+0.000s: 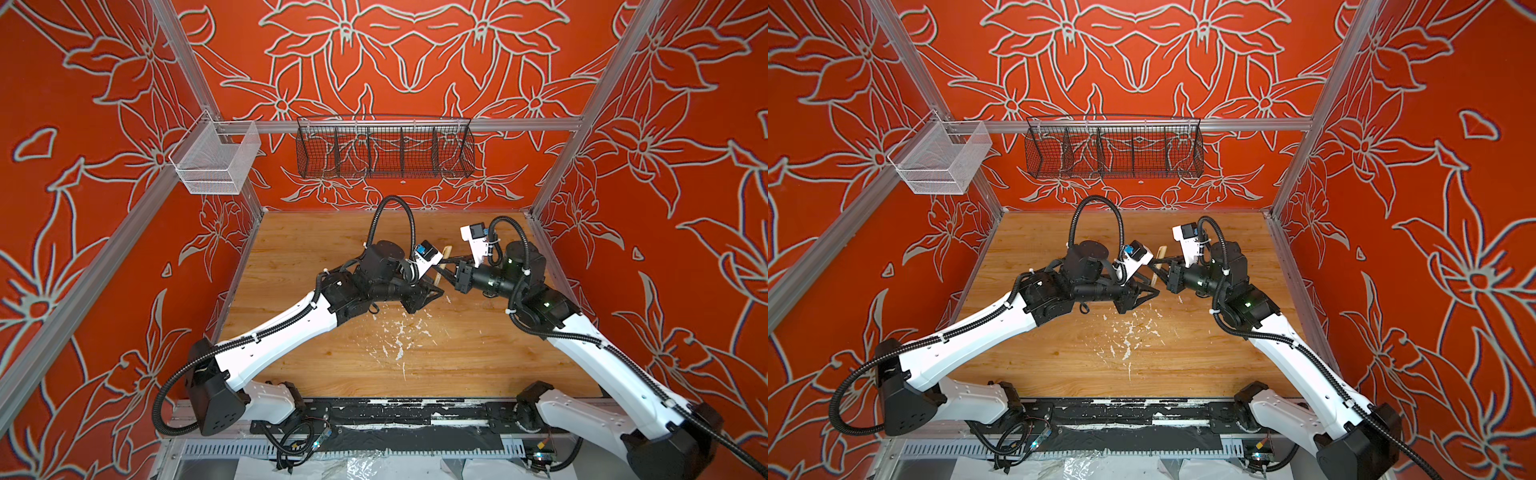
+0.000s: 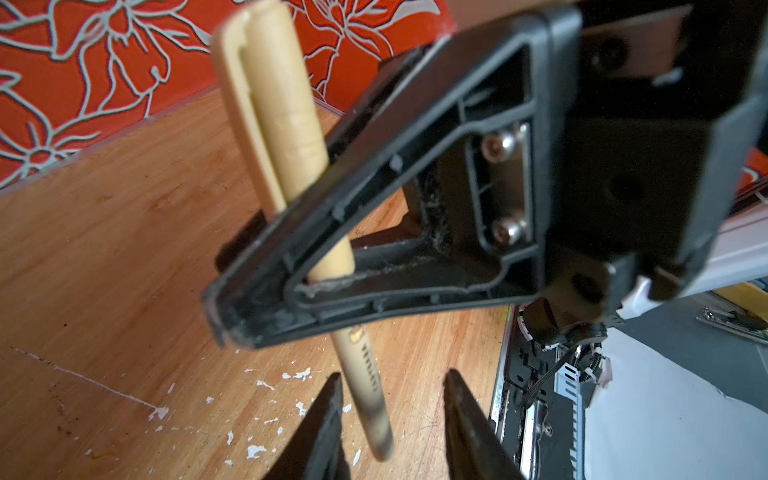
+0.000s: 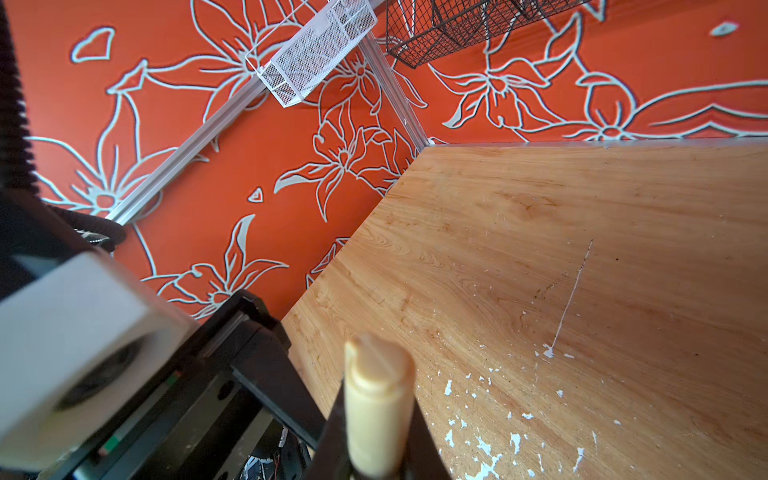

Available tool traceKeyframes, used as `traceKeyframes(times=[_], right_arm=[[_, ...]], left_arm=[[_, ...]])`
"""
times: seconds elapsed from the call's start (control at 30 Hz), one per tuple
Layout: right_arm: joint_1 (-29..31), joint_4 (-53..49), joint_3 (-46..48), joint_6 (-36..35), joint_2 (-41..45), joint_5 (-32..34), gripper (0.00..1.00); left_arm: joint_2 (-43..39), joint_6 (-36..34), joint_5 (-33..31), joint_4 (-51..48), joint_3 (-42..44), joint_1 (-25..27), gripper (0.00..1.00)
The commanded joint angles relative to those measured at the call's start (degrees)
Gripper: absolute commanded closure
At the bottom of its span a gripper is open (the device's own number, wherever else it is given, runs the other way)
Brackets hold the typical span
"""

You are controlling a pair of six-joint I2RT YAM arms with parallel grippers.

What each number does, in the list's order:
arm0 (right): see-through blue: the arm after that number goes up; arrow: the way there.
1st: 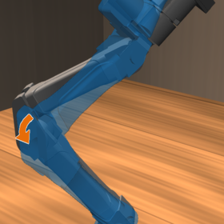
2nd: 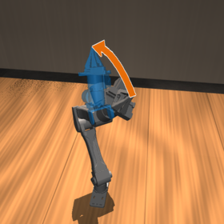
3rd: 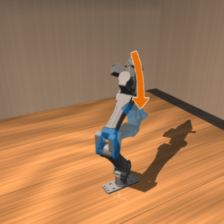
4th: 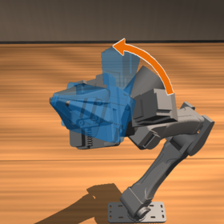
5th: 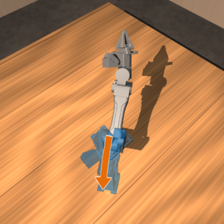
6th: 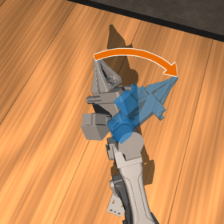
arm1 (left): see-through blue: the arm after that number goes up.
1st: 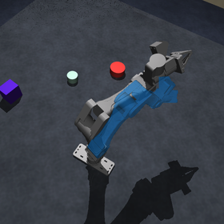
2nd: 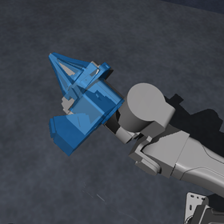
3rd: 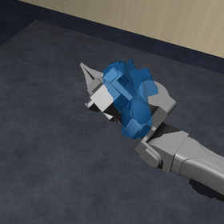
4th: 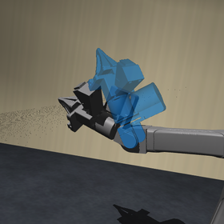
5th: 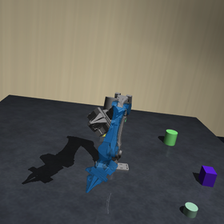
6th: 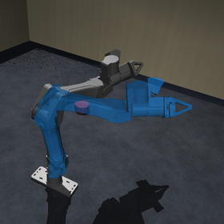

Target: Insert the pens into the pen caps

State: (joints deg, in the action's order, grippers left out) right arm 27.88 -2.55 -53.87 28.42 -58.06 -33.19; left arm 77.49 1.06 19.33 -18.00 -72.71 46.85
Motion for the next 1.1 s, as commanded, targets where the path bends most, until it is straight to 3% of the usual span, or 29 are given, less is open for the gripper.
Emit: traceKeyframes(times=[0.0,0.4,0.67,0.9,1.07], right_arm=[[0.2,2.0,-0.2,-1.0,1.7,0.5,1.00],[0.2,5.9,1.6,0.7,1.4,-0.3,1.00],[0.2,7.0,2.5,1.3,1.8,0.5,1.00],[0.2,8.4,3.3,1.9,2.2,0.6,1.00],[0.2,10.6,4.9,2.6,3.0,-0.1,1.00]], left_arm=[[0.5,0.2,2.7,0.5,-0.4,-0.8,0.63],[1.0,1.3,5.0,2.5,0.2,-1.2,0.69],[1.5,1.2,5.5,2.0,-0.2,-1.3,0.83],[2.1,1.6,5.5,2.5,-0.3,-1.3,0.89],[2.4,1.9,4.3,2.1,-0.8,-1.3,1.00]])
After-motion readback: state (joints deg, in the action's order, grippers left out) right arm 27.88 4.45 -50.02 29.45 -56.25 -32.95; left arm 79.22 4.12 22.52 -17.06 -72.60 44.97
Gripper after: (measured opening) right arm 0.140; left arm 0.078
